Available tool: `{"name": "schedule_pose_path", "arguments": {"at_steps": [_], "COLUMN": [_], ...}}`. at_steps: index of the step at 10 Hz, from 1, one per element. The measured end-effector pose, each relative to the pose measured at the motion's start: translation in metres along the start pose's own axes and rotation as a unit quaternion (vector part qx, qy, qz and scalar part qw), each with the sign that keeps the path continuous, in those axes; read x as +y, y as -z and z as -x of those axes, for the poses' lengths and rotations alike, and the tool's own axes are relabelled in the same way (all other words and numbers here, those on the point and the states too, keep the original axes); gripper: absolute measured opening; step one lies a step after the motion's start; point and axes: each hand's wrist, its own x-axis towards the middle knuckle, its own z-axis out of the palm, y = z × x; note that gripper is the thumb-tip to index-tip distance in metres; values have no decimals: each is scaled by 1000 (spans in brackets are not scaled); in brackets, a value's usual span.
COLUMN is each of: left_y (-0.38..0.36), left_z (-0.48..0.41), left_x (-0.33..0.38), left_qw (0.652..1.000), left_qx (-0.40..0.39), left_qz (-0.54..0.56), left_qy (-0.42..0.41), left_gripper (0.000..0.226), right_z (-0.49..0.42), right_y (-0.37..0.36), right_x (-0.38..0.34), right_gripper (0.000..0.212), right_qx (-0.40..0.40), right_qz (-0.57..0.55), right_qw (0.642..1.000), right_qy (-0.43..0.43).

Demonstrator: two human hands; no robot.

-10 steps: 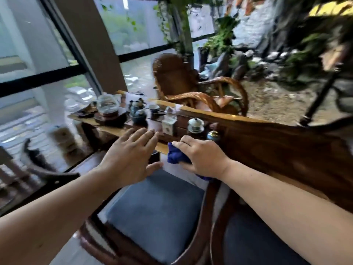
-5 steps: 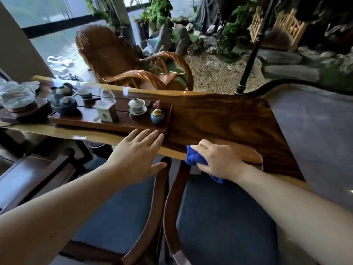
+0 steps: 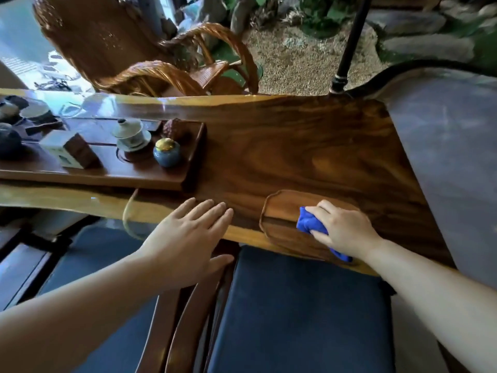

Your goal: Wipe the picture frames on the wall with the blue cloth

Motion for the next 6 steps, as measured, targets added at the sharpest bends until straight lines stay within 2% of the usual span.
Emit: {"name": "schedule_pose_path", "arguments": {"at_steps": [2,3,4,5,6], "left_y": [-33,-41,-45,-44,-39], "left_z": [-62,-84,-95,-92,-75], "left_x": [7,7,11,13,4], "left_qw": [1000,1000,1000,1000,999], "left_qx": [2,4,6,3,-11], "left_qz": [12,10,16,6,-19], "left_qy": [-1,11,19,20,35], "left_gripper": [87,87,86,86,87], "right_z": [-30,-40,-35,-33,-37], "right_y": [-34,-52,-75,-75,-57], "right_x": [22,25,22,20,9], "right_gripper": [49,57,70,83,92], "right_qx": [17,-27,-126,-174,-192], "right_qz": [-2,12,-12,-13,-6], "right_qw": [1000,1000,991,983,981], "right_qy": [19,6,-35,-58,-42]}}
